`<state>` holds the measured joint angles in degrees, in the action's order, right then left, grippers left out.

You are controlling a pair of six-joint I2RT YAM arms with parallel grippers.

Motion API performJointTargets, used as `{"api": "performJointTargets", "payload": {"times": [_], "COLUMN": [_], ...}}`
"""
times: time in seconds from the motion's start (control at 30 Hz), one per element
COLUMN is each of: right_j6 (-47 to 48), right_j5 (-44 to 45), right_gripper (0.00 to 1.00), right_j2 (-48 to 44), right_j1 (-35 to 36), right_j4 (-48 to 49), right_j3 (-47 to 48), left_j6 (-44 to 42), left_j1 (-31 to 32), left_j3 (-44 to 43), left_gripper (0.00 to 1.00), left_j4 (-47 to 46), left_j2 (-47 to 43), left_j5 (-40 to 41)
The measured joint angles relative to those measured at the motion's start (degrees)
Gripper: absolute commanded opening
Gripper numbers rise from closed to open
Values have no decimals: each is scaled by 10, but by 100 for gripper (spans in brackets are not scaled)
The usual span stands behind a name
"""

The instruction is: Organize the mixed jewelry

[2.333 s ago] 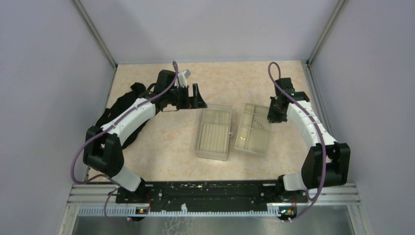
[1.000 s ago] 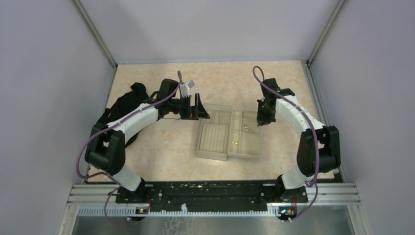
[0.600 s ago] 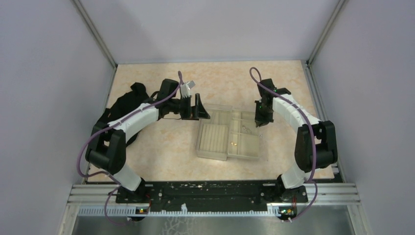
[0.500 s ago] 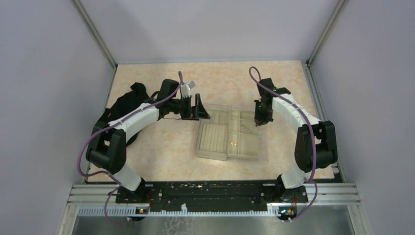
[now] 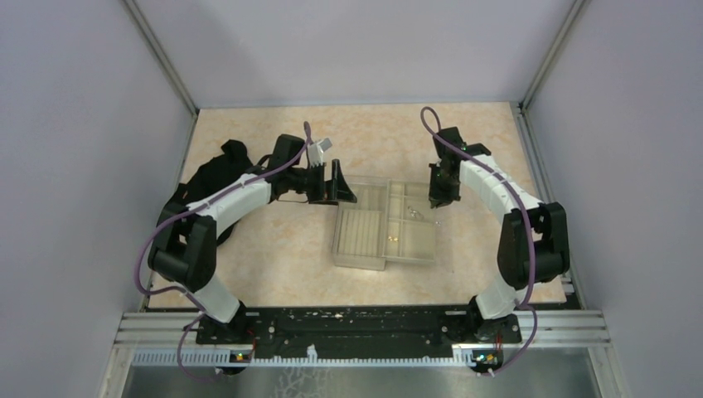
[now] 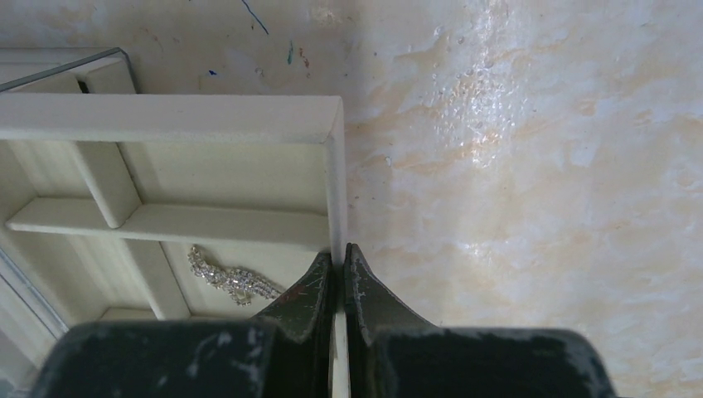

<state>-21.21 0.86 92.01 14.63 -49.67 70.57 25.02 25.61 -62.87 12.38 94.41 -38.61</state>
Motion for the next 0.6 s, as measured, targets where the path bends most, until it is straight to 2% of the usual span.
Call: {"api": "performJointTargets", "payload": {"times": [0.6], "right_j6": [-17], "right_j5": [-1], "right_gripper": [0], "right_j2": [22], "right_j1": [31], "right_j4": [-3], "right_j3": [14], "left_j6": [0], "left_j1": [0], "left_j3": [-19], "left_gripper": [99], "left_j4": [1], "left_j2": [17], "left_j5": [-7]}}
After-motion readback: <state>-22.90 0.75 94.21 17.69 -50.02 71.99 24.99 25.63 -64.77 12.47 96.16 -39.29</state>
